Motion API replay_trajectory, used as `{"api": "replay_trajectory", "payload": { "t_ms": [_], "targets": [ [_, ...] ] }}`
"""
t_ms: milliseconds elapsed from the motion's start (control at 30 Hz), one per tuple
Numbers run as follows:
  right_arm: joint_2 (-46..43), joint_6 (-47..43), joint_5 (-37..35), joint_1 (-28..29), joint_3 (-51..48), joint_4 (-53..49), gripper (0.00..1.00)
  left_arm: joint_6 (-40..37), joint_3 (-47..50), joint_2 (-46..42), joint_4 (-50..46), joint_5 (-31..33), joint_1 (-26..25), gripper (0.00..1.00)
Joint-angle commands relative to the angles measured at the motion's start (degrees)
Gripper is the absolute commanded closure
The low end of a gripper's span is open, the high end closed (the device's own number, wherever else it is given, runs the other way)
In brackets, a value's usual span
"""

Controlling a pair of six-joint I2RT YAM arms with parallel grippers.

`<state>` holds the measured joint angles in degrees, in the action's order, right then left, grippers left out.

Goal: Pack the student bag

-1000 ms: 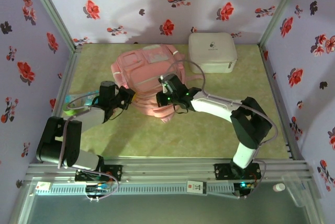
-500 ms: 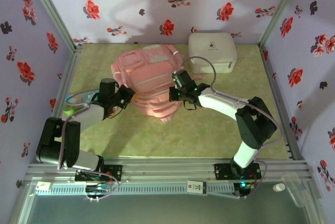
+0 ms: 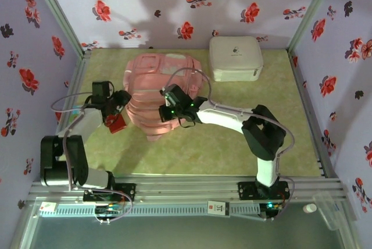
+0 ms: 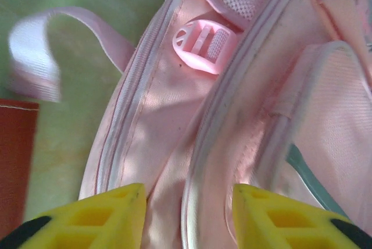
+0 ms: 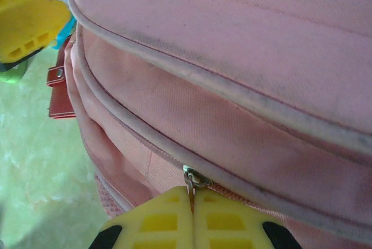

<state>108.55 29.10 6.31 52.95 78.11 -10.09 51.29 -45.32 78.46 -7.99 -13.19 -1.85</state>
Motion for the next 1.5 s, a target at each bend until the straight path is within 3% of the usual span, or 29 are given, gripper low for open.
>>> {"api": "replay_trajectory", "payload": {
  "t_ms": [0, 167, 300, 667, 1067, 1333, 1467],
  "targets": [
    [1.6, 0.9, 2.5, 0.0, 3.8, 2.9, 1.00, -1.8, -1.1, -5.8, -7.9, 2.5, 0.1, 0.47],
    [2.5, 0.5, 4.2, 0.0, 5.8, 3.3, 1.00, 5.8, 4.1, -11.9, -5.2, -0.9, -1.7, 0.41],
    [2.5, 0.5, 5.5, 0.0, 6.0, 3.6, 1.00, 14.6, 9.4, -13.2, 3.7, -4.4, -4.2, 0.41],
    [1.0, 1.4, 7.0, 0.0, 4.0, 5.2, 1.00, 25.2, 12.4, -6.1, 18.0, -5.3, -9.6, 0.50],
    [-0.5, 1.4, 7.2, 0.0, 1.3, 5.2, 1.00, 25.3, 11.4, -0.1, 21.7, -2.8, -11.0, 0.64],
    [-2.5, -1.2, -5.0, -0.7, -1.7, -1.0, 1.00, 21.0, 9.7, -1.3, 16.4, 0.4, -10.9, 0.90],
    [-4.1, -1.6, -9.3, -2.6, -3.7, -3.2, 1.00, 17.3, 8.5, -2.9, 11.9, 1.7, -10.9, 0.95]
  ]
}}
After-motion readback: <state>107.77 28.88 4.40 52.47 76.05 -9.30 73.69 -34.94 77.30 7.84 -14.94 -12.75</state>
